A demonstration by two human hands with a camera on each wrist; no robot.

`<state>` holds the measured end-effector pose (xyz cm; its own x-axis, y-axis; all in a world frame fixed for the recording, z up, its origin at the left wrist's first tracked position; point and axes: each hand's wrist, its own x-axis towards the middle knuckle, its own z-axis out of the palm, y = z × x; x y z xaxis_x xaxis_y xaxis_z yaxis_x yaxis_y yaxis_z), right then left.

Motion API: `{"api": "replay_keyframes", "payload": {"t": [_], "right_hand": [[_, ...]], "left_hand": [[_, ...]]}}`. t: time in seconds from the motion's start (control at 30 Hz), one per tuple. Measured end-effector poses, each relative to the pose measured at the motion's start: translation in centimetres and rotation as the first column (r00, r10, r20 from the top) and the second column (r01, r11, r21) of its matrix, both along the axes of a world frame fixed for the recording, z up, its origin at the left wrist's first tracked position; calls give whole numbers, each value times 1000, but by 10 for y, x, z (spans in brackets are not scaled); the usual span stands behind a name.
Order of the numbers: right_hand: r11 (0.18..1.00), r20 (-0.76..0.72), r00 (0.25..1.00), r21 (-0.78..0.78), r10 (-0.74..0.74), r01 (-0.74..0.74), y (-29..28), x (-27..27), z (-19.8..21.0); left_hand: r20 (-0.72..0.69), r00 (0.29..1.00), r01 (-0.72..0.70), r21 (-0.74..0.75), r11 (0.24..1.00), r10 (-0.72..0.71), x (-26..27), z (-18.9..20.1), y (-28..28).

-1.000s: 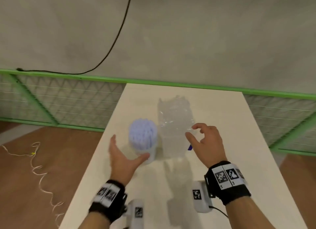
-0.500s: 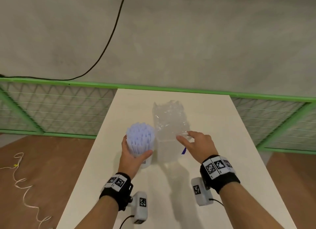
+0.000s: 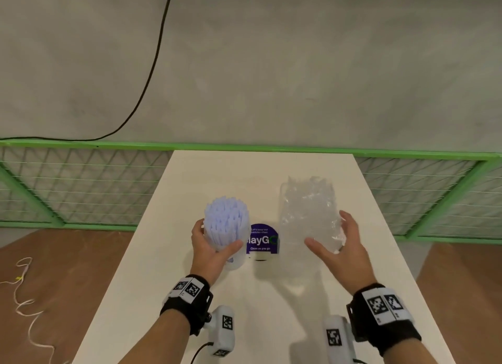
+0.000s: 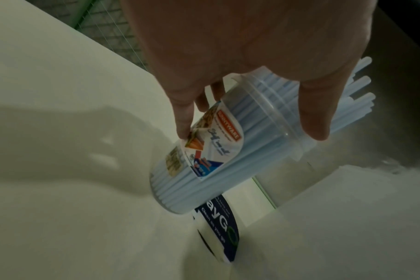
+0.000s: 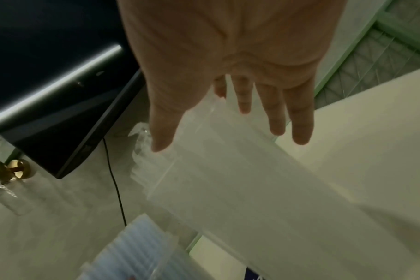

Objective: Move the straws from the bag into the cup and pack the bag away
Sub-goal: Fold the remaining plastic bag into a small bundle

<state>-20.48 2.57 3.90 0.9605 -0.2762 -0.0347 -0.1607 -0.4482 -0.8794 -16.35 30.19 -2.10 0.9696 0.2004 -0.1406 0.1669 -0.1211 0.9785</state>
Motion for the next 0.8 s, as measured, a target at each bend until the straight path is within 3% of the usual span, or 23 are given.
{"api": "replay_keyframes", "payload": {"t": [0.23, 0.6, 0.8], "right_hand": [[998, -16, 998, 6, 55, -55, 18, 65, -5], [999, -20, 999, -18, 27, -27, 19, 254, -2], [1000, -7, 1000, 1, 3, -3, 8, 318, -1]], "left_hand": [[15, 997, 72, -4, 997, -72, 63, 4, -3], [16, 993, 116, 11, 993, -116, 244, 8, -8], [47, 988, 151, -23, 988, -150, 317, 4, -9]]}}
